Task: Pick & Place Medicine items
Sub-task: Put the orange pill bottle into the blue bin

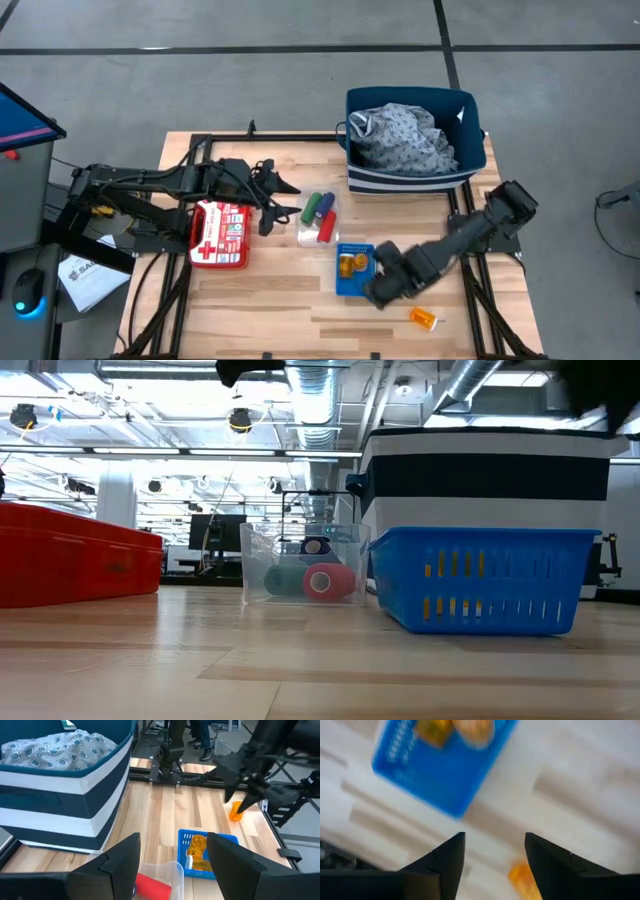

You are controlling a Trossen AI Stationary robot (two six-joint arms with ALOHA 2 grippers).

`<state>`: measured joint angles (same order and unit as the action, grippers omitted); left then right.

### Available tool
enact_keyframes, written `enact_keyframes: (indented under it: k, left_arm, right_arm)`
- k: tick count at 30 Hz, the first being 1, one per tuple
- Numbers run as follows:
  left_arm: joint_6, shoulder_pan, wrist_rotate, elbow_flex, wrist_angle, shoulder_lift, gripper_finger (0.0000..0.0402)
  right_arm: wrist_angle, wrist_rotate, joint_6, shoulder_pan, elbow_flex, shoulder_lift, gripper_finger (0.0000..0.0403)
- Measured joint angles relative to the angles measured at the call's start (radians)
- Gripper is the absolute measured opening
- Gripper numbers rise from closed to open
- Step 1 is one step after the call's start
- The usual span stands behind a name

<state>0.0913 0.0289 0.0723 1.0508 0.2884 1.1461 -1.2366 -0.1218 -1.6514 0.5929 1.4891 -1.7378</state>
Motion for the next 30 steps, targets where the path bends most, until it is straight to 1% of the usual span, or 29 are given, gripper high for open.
enact_keyframes:
  k: [4, 7, 9, 13, 16, 24, 27, 30]
  left_arm:
    - [-0.005, 0.004, 0.0, 0.0, 0.009, 0.0, 0.0218]
    - [-0.007, 0.004, 0.0, 0.0, 0.009, 0.0, 0.0218]
    - [-0.008, 0.004, 0.0, 0.0, 0.008, 0.0, 0.0218]
    - [-0.032, 0.004, 0.0, 0.0, 0.008, 0.0, 0.0218]
    - [-0.032, 0.004, 0.0, 0.0, 0.007, 0.0, 0.0218]
    - [0.0, 0.004, 0.0, 0.0, 0.001, 0.0, 0.0218]
    - [0.025, 0.004, 0.0, 0.0, 0.002, 0.0, 0.0218]
    - [0.048, 0.004, 0.0, 0.0, 0.002, 0.0, 0.0218]
  right_arm:
    - [-0.002, 0.062, -0.138, 0.107, 0.0, 0.0, 0.0228]
    - [-0.008, 0.096, -0.162, 0.175, 0.0, 0.0, 0.0247]
    - [-0.02, 0.101, -0.158, 0.211, 0.0, -0.007, 0.0254]
    - [-0.028, 0.113, -0.085, 0.258, -0.004, -0.031, 0.026]
    - [-0.032, 0.129, 0.0, 0.268, -0.009, -0.067, 0.0261]
    - [-0.022, 0.231, 0.225, 0.26, -0.009, -0.208, 0.0261]
    - [-0.024, 0.259, 0.282, 0.256, -0.009, -0.256, 0.0261]
    - [-0.02, 0.27, 0.304, 0.249, -0.009, -0.282, 0.0261]
